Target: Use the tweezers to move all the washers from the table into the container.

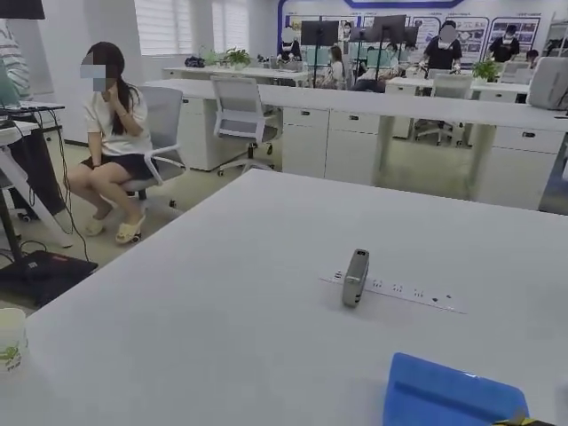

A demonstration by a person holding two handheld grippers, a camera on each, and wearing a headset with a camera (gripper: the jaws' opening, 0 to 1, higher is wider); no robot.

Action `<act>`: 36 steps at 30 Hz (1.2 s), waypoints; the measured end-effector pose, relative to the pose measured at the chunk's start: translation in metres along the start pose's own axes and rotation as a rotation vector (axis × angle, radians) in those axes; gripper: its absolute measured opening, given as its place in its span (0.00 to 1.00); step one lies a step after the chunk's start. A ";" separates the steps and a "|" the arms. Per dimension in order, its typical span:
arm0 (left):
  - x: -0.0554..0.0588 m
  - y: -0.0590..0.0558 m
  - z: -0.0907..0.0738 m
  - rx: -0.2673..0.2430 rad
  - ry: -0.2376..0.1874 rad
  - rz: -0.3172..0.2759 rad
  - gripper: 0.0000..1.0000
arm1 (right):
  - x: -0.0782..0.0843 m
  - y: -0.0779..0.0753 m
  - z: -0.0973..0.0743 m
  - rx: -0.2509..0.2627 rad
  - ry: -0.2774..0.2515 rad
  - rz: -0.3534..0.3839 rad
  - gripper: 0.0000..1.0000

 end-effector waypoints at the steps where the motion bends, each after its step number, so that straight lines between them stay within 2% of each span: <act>1: 0.000 0.000 0.000 0.000 0.000 0.000 0.95 | 0.000 0.000 0.000 -0.001 0.001 0.001 0.01; 9: 0.001 0.000 0.000 0.001 0.009 0.004 0.95 | 0.003 0.002 0.000 -0.007 0.000 -0.003 0.01; 16: 0.001 -0.001 0.000 0.003 0.015 0.009 0.96 | 0.003 0.002 0.001 -0.016 -0.012 0.041 0.02; 19: -0.001 -0.001 0.000 0.010 0.002 0.004 0.95 | 0.003 0.000 0.001 -0.014 -0.006 0.047 0.02; 21: -0.008 -0.001 -0.001 0.006 -0.035 0.025 0.94 | 0.000 0.001 -0.001 -0.018 -0.011 0.047 0.03; 25: -0.011 -0.003 -0.002 0.019 -0.034 0.037 0.94 | -0.010 0.002 -0.005 -0.025 -0.033 0.059 0.03; 26: -0.014 -0.004 -0.004 0.021 -0.041 0.055 0.94 | -0.015 0.001 -0.007 -0.020 -0.047 0.051 0.03; 29: -0.020 -0.006 -0.007 0.039 -0.052 0.056 0.94 | -0.026 -0.001 -0.014 -0.017 -0.077 0.057 0.03; 31: -0.029 -0.007 -0.009 0.054 -0.071 0.058 0.94 | -0.036 -0.002 -0.020 -0.015 -0.107 0.065 0.03; 35: -0.051 -0.007 -0.012 0.086 -0.124 0.036 0.91 | -0.056 0.011 -0.036 -0.033 -0.163 0.084 0.03; 36: -0.054 -0.007 -0.012 0.088 -0.128 0.032 0.90 | -0.060 0.014 -0.039 -0.038 -0.174 0.080 0.03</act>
Point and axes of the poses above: the centre of the closed fingertips' face, and the gripper's own axes: z roughly forward along the fingers, y roughly to its left, x roughly out of its underside, the point moved 4 cm from there along -z, roughly backward along the fingers, and after that the axes turned 14 degrees about -y, right-handed, at the moved point
